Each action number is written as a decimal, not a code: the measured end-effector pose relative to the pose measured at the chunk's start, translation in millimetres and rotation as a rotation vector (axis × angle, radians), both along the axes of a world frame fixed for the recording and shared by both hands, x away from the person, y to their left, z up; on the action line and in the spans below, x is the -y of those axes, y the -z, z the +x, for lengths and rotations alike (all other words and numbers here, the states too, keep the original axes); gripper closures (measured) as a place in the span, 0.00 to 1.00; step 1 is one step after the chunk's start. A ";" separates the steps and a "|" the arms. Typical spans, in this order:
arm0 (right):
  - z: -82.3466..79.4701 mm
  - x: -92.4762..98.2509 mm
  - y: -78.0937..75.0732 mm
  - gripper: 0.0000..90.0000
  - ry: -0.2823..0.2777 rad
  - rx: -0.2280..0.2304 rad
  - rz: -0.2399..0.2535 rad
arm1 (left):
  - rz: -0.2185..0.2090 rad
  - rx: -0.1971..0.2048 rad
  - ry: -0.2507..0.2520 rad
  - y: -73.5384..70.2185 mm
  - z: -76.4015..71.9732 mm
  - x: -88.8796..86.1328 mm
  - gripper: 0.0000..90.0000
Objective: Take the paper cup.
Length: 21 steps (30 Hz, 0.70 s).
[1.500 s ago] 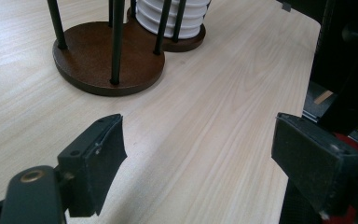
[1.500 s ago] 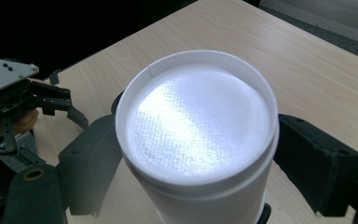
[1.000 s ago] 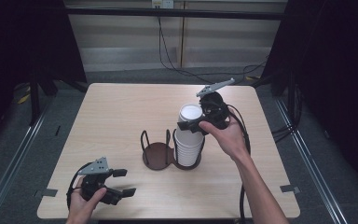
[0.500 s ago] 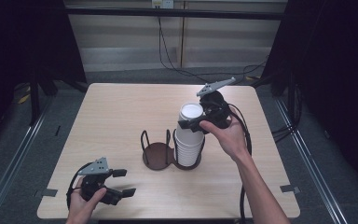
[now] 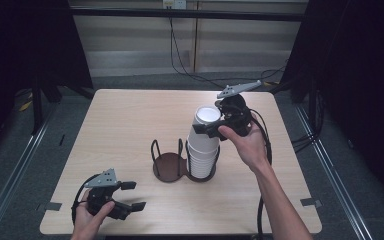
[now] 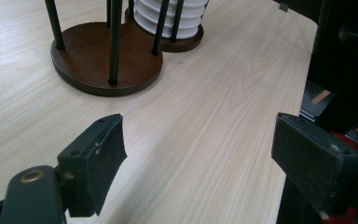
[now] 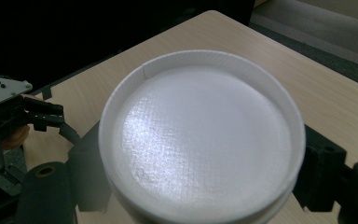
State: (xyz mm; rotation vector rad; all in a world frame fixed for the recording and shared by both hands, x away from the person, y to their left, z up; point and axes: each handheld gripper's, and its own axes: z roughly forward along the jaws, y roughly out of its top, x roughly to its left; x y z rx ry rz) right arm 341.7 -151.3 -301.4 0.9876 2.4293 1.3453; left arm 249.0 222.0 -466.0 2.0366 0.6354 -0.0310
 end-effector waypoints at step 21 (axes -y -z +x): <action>-7.8 11.6 -15.6 0.25 0.025 0.079 0.080 | -0.009 0.012 -0.005 -0.7 -0.6 -0.8 0.18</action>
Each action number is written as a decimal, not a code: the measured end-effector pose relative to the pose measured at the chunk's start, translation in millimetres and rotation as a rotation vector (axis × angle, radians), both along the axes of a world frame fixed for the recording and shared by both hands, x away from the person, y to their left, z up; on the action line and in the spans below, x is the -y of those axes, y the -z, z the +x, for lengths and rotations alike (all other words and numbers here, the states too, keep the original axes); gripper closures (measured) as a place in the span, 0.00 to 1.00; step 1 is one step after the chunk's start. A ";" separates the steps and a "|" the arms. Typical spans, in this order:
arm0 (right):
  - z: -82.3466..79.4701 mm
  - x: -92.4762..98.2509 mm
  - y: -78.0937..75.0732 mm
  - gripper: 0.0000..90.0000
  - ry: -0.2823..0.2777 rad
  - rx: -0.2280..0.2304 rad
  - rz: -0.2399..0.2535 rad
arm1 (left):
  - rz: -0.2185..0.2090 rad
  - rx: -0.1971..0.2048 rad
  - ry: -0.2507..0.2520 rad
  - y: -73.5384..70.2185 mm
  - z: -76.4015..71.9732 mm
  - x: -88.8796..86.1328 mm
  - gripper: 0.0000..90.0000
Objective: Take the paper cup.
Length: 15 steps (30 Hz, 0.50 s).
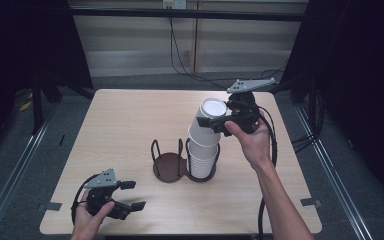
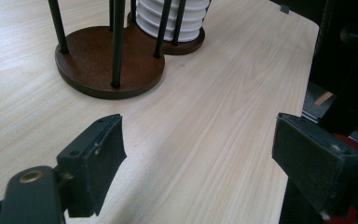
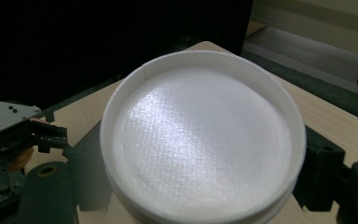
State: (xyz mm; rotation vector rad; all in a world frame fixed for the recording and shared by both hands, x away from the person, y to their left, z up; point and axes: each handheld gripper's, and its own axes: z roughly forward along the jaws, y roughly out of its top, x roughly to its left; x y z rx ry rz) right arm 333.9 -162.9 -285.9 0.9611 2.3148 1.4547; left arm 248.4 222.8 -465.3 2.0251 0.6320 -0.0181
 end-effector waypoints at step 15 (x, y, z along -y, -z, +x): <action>-5.0 15.8 -10.2 0.26 0.025 0.050 0.122 | 0.011 0.006 -0.025 0.3 2.9 -3.7 0.18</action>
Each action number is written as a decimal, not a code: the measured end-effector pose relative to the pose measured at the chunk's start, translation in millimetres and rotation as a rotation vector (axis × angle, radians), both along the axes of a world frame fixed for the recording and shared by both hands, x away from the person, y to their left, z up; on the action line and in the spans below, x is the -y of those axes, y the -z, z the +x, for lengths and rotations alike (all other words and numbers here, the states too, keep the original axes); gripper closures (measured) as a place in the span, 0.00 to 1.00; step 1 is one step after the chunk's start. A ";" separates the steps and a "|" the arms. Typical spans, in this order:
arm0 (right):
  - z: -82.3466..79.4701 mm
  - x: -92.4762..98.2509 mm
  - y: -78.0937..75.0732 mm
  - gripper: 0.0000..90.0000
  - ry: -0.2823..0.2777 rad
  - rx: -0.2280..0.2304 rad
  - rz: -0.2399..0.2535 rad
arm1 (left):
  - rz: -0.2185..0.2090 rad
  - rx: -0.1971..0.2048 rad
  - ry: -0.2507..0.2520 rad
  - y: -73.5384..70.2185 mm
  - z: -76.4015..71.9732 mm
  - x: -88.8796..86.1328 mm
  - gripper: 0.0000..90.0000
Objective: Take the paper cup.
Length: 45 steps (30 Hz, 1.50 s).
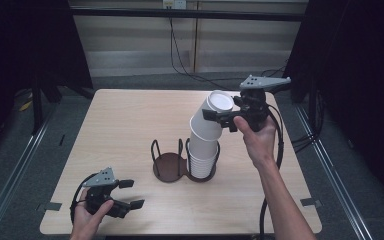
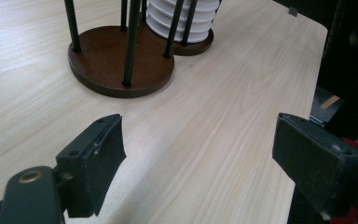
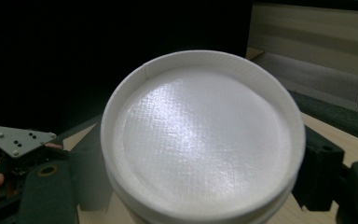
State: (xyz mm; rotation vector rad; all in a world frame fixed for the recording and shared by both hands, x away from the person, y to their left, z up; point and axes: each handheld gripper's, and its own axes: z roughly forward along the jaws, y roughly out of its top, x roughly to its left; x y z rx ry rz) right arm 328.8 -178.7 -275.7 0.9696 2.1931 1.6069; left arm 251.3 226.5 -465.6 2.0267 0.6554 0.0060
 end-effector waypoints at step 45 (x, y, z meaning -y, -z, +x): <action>-37.9 60.9 1.2 0.26 0.062 0.021 0.132 | 0.006 -0.012 0.019 -1.1 -6.4 7.8 0.18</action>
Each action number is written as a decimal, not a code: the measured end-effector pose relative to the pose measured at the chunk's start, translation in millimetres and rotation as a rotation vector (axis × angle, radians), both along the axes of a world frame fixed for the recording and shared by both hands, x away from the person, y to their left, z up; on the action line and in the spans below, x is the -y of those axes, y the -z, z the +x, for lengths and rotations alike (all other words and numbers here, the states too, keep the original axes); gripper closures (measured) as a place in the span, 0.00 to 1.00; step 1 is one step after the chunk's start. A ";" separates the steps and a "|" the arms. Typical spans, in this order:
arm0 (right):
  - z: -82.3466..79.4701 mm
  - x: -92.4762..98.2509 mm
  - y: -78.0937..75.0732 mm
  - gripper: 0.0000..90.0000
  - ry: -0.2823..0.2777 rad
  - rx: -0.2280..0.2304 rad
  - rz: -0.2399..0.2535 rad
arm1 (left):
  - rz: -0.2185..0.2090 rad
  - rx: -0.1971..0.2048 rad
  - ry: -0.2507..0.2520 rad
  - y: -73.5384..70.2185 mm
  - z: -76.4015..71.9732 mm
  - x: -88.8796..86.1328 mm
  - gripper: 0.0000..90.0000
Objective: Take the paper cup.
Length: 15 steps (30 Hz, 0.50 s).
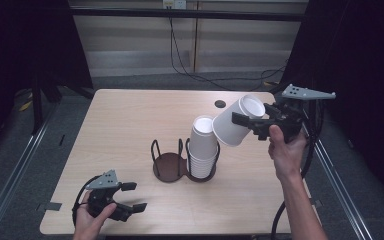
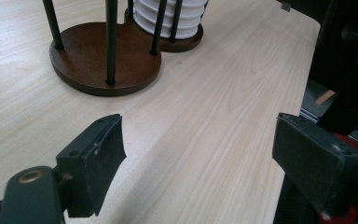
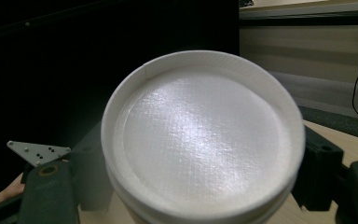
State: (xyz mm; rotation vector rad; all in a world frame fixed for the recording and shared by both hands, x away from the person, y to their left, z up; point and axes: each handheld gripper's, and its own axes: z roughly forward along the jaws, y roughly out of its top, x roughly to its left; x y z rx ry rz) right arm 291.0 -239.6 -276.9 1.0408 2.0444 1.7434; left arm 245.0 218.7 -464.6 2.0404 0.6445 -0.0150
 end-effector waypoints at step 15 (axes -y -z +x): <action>-22.8 7.5 14.0 0.26 -0.004 -0.017 -0.034 | -0.018 0.005 -0.008 -0.4 1.4 1.2 0.25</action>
